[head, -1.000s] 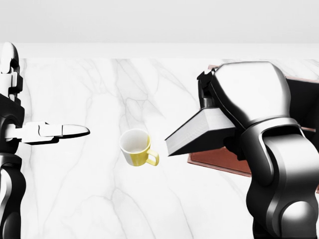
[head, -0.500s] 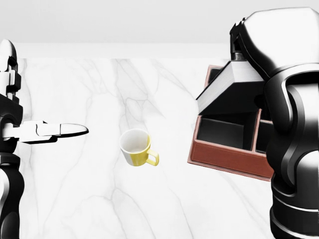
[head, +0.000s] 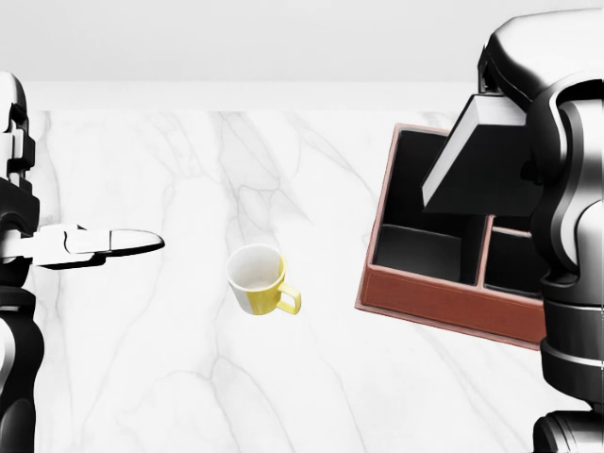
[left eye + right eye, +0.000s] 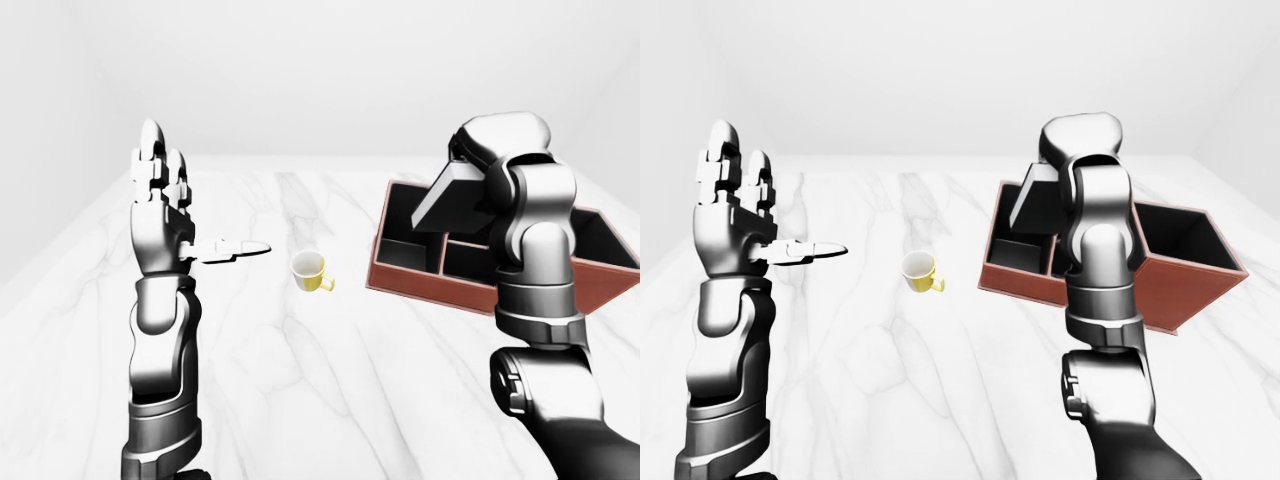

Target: Pick up the book and place it in the caddy.

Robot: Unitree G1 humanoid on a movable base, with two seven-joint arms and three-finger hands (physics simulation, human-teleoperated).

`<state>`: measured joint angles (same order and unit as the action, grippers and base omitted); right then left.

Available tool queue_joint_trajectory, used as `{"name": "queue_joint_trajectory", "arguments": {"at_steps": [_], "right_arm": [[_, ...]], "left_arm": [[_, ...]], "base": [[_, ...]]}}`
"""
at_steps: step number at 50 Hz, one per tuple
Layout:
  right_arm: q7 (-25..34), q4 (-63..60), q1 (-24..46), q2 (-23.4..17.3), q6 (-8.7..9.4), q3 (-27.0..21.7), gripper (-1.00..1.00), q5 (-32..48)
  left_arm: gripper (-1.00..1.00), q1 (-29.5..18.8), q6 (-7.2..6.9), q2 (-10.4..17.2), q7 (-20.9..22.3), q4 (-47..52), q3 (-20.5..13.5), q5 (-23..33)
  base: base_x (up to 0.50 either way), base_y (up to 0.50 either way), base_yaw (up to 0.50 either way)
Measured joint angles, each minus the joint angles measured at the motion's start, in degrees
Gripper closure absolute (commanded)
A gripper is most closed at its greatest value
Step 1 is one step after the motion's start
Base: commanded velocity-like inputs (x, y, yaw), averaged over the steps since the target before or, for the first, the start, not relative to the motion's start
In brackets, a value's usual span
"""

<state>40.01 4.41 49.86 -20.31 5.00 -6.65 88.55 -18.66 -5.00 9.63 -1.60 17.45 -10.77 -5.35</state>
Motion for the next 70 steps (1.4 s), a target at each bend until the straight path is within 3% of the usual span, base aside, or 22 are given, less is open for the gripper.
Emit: {"name": "queue_joint_trajectory", "arguments": {"at_steps": [30,41,53,70], "right_arm": [[-0.1,20.7,3.5,-5.8,0.00,0.5,1.00,-6.2],[-6.4,28.3,6.1,-7.7,0.00,1.6,1.00,-7.0],[-8.8,30.6,7.0,-9.3,0.00,1.7,1.00,-5.2],[-6.9,28.9,5.6,-10.3,0.00,0.9,1.00,-2.1]], "left_arm": [[-1.00,0.3,0.00,-0.2,0.0,-1.0,0.3,1.2],[-1.00,0.5,0.00,-0.1,0.3,-1.4,0.3,1.6],[-1.00,0.5,0.00,-0.2,0.4,-1.7,0.3,1.9],[-1.00,0.6,0.00,-0.4,0.2,-1.5,0.4,2.1]], "base": [[0.00,0.00,0.00],[0.00,0.00,0.00],[0.00,0.00,0.00],[0.00,0.00,0.00]]}}
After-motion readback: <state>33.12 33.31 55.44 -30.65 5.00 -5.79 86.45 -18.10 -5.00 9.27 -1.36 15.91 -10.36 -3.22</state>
